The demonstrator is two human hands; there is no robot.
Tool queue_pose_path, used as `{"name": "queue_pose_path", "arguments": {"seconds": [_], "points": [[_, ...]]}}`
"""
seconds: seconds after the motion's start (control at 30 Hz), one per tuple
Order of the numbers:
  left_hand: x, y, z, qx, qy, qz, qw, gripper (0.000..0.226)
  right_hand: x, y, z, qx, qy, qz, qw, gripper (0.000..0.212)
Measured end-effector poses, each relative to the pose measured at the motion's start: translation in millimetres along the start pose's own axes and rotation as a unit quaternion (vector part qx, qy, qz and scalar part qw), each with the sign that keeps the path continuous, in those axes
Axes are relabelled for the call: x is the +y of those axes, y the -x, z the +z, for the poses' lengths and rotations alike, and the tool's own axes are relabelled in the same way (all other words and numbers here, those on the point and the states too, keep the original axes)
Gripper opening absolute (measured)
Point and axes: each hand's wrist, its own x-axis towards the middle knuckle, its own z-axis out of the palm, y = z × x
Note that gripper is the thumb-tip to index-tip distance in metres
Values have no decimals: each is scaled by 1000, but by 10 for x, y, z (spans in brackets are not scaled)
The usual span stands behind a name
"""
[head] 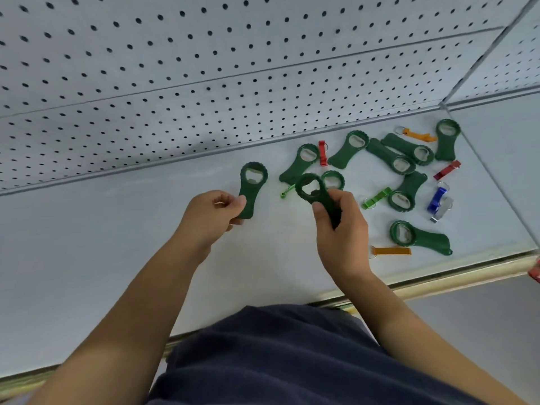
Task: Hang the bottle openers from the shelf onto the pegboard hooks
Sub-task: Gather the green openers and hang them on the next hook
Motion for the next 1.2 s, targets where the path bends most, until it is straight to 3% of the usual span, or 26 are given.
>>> {"name": "queue_pose_path", "arguments": {"seconds": [0.2, 0.3, 0.37, 0.47, 0.63, 0.9, 1.2], "points": [[-156, 646, -386, -15, 239, -13, 971, 21, -532, 317, -26, -62, -74, -29, 995, 17], [-243, 872, -606, -70, 408, -11, 910, 22, -817, 470, 36, -97, -97, -35, 990, 21], [-297, 988, -779, -73, 460, 12, 885, 24, -1012, 567, 96, -120, -110, -53, 985, 21], [-357, 1171, -1070, -18, 475, 58, 878, 34, -1305, 698, 220, -143, -123, -92, 978, 14], [-548, 1574, -1689, 68, 435, 154, 885, 53, -1820, 1003, 551, -185, -152, -136, 961, 22], [-955, 2008, -2670, 108, 396, 240, 880, 67, -2489, 1805, 1172, -233, -218, -197, 927, 38], [-1129, 2158, -3368, 115, 415, 250, 867, 29, -3139, 2329, 1551, -169, -252, -279, 911, 35]]}}
